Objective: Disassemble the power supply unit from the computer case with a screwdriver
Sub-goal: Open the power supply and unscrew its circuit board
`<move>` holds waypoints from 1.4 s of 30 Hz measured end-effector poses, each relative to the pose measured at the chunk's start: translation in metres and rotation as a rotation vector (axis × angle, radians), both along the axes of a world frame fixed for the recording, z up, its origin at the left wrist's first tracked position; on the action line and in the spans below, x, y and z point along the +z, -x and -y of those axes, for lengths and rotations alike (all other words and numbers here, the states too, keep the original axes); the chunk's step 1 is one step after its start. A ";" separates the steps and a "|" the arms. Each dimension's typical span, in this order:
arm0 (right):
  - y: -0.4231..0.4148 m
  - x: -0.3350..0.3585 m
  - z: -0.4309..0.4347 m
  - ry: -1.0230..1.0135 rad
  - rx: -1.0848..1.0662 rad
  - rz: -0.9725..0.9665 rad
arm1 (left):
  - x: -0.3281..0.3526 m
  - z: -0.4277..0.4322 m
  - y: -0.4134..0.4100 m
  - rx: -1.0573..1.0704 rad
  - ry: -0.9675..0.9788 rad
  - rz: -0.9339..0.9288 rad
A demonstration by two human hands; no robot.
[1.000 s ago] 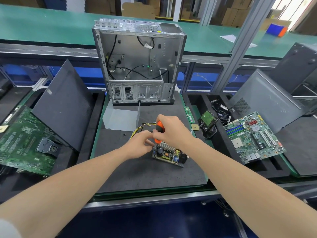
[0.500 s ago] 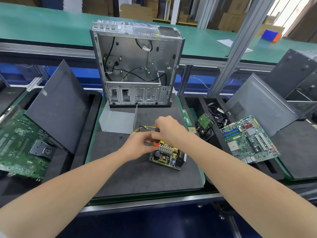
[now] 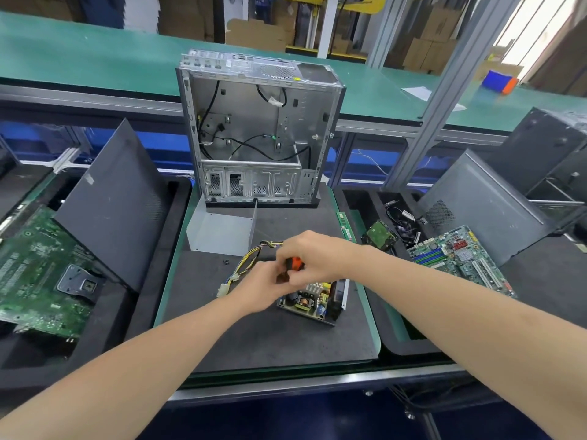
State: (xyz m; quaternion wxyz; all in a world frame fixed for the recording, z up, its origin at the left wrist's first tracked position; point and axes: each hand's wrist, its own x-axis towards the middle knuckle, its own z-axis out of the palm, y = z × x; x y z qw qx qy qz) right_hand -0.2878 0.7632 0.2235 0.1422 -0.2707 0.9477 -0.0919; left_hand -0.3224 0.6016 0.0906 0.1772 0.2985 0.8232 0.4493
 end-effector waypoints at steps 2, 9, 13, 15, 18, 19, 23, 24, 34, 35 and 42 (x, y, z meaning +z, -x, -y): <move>-0.004 -0.005 0.009 -0.064 -0.145 -0.113 | 0.002 0.000 -0.002 0.015 -0.002 0.001; 0.006 -0.032 0.050 -0.222 -0.706 -0.194 | -0.005 -0.004 -0.006 0.090 -0.032 0.026; 0.013 -0.030 0.033 -0.104 -0.596 -0.109 | -0.003 0.003 0.001 -0.017 -0.085 0.068; 0.017 -0.023 0.014 -0.085 -0.436 -0.055 | -0.004 0.003 0.003 -0.021 -0.101 0.058; 0.017 -0.018 -0.008 -0.071 -0.148 -0.041 | -0.004 0.003 0.002 -0.020 -0.102 0.061; 0.017 -0.017 -0.011 -0.064 -0.040 -0.041 | -0.004 0.003 0.000 -0.023 -0.092 0.065; 0.014 -0.012 -0.009 -0.042 0.067 -0.056 | -0.004 0.002 -0.005 0.008 -0.093 0.037; 0.010 -0.013 -0.005 -0.043 -0.003 -0.101 | -0.005 0.002 -0.007 0.017 -0.111 0.028; 0.004 -0.044 0.040 -0.143 -0.752 -0.277 | -0.012 -0.001 -0.007 0.088 -0.126 0.077; 0.005 -0.041 0.038 -0.128 -0.702 -0.263 | -0.010 -0.001 -0.006 0.076 -0.127 0.073; 0.010 -0.023 -0.009 -0.052 -0.086 -0.163 | -0.005 0.000 -0.007 0.045 -0.132 0.057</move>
